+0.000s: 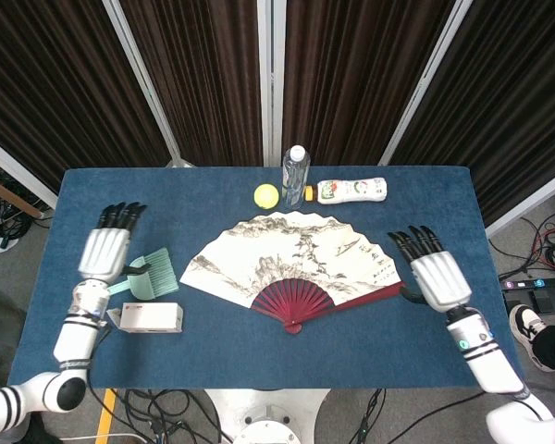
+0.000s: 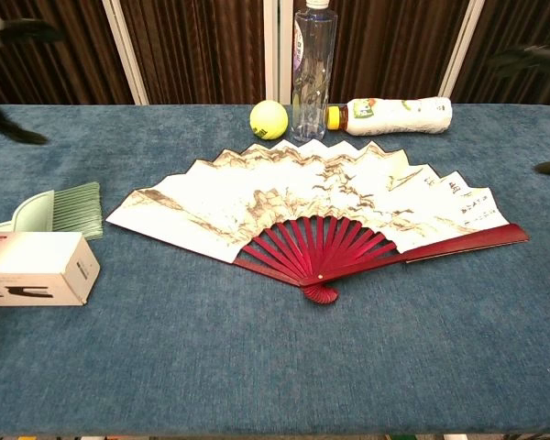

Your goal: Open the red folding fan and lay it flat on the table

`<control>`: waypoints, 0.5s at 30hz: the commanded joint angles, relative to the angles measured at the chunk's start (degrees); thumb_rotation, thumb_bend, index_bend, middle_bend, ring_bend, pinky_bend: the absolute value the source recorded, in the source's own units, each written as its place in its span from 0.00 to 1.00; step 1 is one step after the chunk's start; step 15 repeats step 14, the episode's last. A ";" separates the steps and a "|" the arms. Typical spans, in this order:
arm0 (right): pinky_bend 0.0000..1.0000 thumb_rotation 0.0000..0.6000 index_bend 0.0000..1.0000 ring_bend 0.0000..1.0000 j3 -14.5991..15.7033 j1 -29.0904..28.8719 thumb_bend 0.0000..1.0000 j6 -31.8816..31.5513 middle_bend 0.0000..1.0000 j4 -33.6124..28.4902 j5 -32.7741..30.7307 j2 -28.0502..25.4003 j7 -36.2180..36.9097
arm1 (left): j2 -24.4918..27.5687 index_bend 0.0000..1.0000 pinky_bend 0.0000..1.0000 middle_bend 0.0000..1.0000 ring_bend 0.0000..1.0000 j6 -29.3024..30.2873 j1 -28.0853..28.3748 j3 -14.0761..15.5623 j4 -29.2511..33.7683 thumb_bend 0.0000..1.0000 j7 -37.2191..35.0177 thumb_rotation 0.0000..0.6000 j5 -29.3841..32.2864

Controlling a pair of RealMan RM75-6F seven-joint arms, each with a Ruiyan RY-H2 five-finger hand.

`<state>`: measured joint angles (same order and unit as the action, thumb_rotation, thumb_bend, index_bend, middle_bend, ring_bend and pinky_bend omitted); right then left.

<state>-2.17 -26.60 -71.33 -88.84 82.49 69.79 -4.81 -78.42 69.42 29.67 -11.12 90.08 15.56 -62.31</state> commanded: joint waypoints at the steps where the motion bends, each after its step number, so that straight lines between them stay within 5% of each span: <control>1: 0.00 1.00 0.00 0.00 2.29 6.54 0.10 -7.10 0.10 3.46 3.29 -2.73 8.69 | 4.55 0.10 0.03 0.08 0.02 6.48 -8.06 3.95 -2.74 0.00 -7.23 1.00 -4.77; 15: 0.00 1.00 0.00 0.00 5.42 16.69 0.10 -15.82 0.11 1.27 4.89 -4.50 12.23 | 7.10 0.10 0.03 0.08 0.02 21.97 -21.88 12.59 6.87 0.00 -1.77 1.00 -13.07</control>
